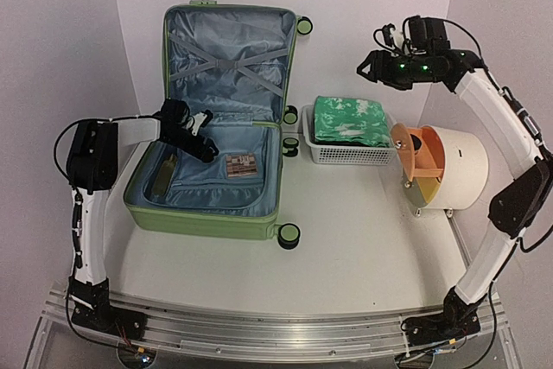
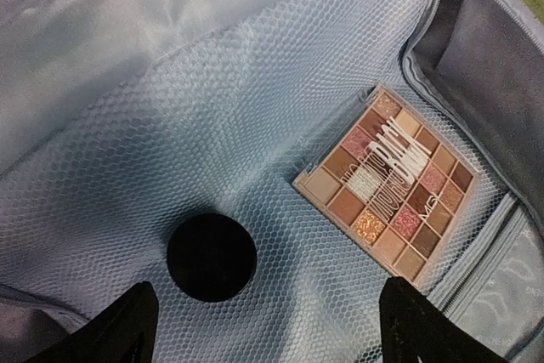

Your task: Open, take out, and arrange the luggage

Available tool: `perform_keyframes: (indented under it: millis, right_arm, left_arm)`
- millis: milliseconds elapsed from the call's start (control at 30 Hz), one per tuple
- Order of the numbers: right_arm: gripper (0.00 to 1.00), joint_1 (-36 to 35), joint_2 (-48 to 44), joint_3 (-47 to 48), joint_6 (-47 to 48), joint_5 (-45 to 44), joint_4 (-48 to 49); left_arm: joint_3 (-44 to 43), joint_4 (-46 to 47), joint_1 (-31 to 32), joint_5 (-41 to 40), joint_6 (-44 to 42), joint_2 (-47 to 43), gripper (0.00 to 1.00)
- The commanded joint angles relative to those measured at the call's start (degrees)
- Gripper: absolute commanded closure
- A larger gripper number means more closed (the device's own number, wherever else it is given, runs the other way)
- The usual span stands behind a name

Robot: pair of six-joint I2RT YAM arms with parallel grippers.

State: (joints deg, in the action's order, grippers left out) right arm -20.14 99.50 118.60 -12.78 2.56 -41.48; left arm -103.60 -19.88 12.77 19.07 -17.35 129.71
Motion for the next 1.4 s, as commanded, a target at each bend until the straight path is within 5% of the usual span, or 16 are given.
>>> perform_keyframes:
  millis: [0,333,533,833,967,1100,1367]
  right_arm:
    - [0.37,-2.2,-1.3,0.0,-1.1,0.7,5.8]
    - [0.37,-3.8,-2.4,-2.5,-1.8,0.8,7.3]
    - [0.37,-3.8,-3.1,-2.5,-1.5,0.0,7.8]
    - [0.37,-3.8,-2.3,-2.6,-1.4,1.5,7.9]
    - [0.36,-3.9,-2.0,-3.1,-1.8,2.0,7.9]
    - [0.37,-3.8,-1.9,-4.1,-2.8,3.6,8.0]
    - [0.37,-4.5,-1.0,-5.0,-6.2,6.6,8.2]
  left_arm:
    - [7.4,14.0,-0.2,-4.2,4.9,0.7,0.08]
    - [1.4,16.6,-0.1,-6.9,6.2,8.6,0.13]
    - [-0.8,18.2,0.0,-8.2,4.8,10.2,0.37]
    - [0.4,19.6,-0.1,-3.5,2.4,10.0,0.53]
    - [0.2,19.6,-0.2,-2.5,0.7,9.5,0.76]
    - [2.3,18.1,-0.6,-0.4,-4.6,6.2,0.99]
    - [8.2,6.4,-0.6,12.1,-27.9,-7.4,1.0]
